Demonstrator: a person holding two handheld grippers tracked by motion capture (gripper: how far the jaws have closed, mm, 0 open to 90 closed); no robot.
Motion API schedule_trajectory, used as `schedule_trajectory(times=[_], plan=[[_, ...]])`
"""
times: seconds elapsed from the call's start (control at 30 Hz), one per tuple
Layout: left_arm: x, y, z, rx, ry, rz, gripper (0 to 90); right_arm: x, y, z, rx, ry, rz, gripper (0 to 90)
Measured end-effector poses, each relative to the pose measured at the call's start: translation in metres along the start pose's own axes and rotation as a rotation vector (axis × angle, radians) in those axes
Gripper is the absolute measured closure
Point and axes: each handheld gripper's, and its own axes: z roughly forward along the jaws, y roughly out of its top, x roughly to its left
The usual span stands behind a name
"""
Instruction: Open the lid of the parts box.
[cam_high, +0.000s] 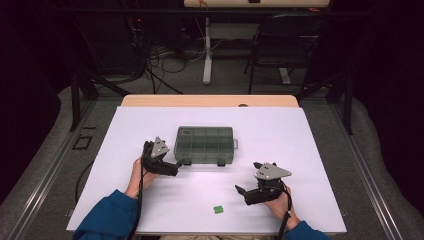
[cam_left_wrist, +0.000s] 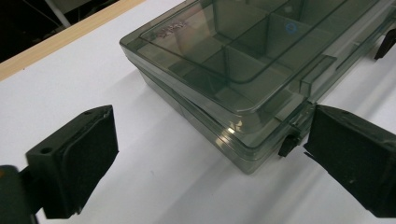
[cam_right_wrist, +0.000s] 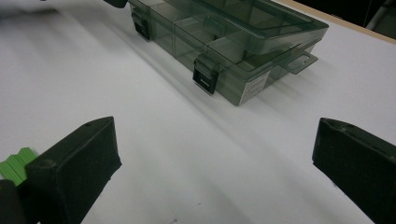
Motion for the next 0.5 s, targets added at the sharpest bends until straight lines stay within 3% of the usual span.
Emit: schedule_trajectory(times=[0.13, 0.27, 0.5], plan=[[0.0018, 0.0001, 0.0011, -0.022, -0.003, 0.001, 6.6, -0.0007, -0.0002, -0.0002, -0.003, -0.002, 0.008, 0.0], [0.0006, 0.0016, 0.0009, -0.044, -0.001, 0.034, 9.7, -0.0006, -0.0001, -0.0009, -0.003, -0.002, 0.007, 0.0], [-0.0011, 0.0035, 0.0001, -0.088, -0.026, 0.049, 15.7, -0.0016, 0.0, -0.0022, -0.001, -0.008, 0.004, 0.0]])
